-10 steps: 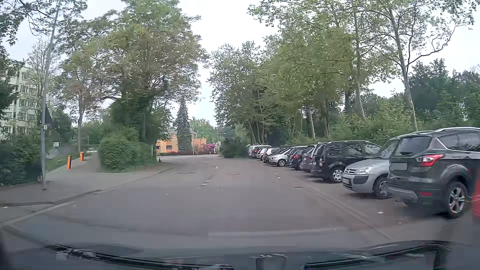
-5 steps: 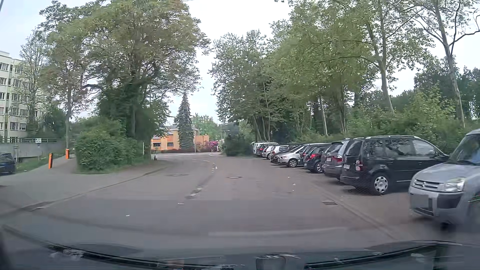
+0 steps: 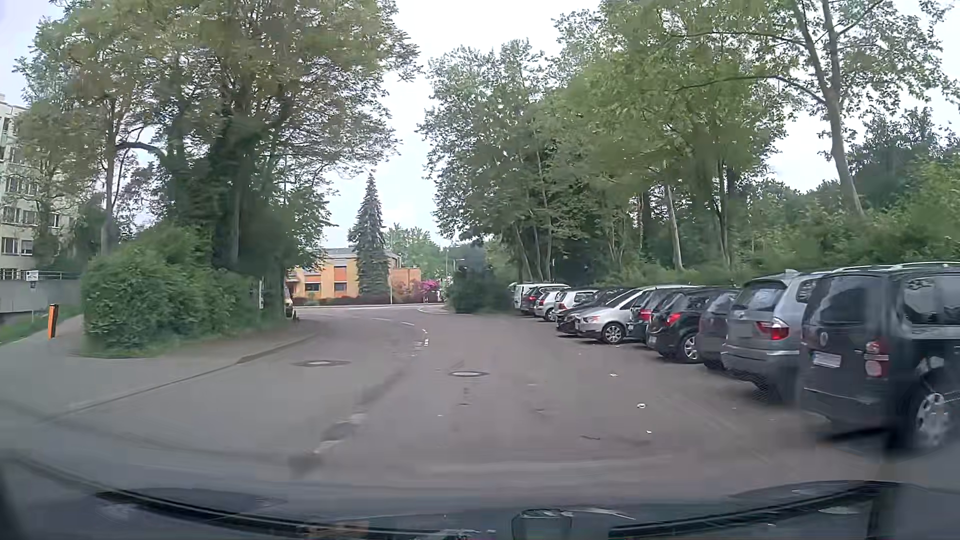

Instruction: Follow the waypoints while adhering to traffic rules and regulations

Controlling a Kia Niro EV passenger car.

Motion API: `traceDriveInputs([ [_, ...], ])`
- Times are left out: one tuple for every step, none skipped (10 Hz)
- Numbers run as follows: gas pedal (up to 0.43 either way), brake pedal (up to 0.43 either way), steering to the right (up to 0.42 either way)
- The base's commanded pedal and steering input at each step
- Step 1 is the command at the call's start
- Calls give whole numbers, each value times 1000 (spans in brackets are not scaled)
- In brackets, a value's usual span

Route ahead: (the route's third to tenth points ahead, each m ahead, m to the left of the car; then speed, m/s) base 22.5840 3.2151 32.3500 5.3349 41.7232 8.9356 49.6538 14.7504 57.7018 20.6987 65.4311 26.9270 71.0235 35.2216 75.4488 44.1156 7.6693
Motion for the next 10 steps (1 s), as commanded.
traceDriveInputs([
  [39, 0, -9],
  [39, 0, -9],
  [39, 0, -9],
  [39, 0, -9],
  [39, 0, -9],
  [39, 0, -9],
  [39, 0, -9],
  [39, 0, -9],
  [39, 0, -10],
  [39, 0, -11],
])
